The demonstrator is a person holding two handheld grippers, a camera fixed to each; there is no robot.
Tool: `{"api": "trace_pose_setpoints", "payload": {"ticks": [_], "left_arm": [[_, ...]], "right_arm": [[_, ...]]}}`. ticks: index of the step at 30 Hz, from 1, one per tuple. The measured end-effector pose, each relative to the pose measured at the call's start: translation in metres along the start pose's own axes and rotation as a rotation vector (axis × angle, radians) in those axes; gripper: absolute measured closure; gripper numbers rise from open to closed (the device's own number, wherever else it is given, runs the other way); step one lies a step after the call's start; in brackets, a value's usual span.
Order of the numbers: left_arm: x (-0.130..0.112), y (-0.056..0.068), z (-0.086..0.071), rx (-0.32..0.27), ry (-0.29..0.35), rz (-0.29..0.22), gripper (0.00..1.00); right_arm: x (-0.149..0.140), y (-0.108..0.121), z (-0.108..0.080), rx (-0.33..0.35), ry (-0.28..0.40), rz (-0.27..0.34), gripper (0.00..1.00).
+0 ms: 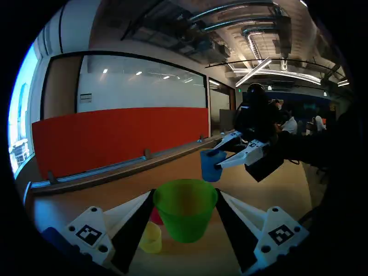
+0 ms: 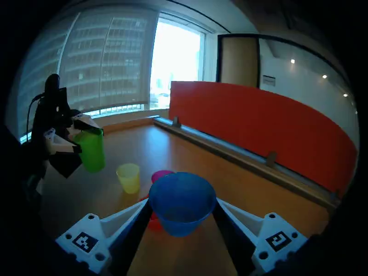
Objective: Pour water
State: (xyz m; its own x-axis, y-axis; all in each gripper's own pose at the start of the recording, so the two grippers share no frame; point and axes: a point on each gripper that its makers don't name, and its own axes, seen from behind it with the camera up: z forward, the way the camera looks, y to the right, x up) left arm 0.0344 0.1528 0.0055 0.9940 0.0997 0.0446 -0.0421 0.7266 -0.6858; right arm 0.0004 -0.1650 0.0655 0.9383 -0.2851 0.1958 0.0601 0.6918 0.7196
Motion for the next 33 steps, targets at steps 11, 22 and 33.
{"api": "trace_pose_setpoints", "payload": {"ticks": [11,22,33], "left_arm": [[-0.002,-0.001,-0.005,0.006,0.000,-0.007,0.09],[-0.001,0.002,-0.010,0.001,-0.004,-0.002,0.09],[-0.001,0.005,-0.010,-0.013,0.001,-0.009,0.09]], "right_arm": [[0.048,-0.018,-0.004,0.010,0.114,-0.031,0.09],[0.086,-0.035,-0.004,0.039,0.215,-0.031,0.09],[0.112,-0.045,-0.009,0.064,0.285,-0.019,0.09]]}}
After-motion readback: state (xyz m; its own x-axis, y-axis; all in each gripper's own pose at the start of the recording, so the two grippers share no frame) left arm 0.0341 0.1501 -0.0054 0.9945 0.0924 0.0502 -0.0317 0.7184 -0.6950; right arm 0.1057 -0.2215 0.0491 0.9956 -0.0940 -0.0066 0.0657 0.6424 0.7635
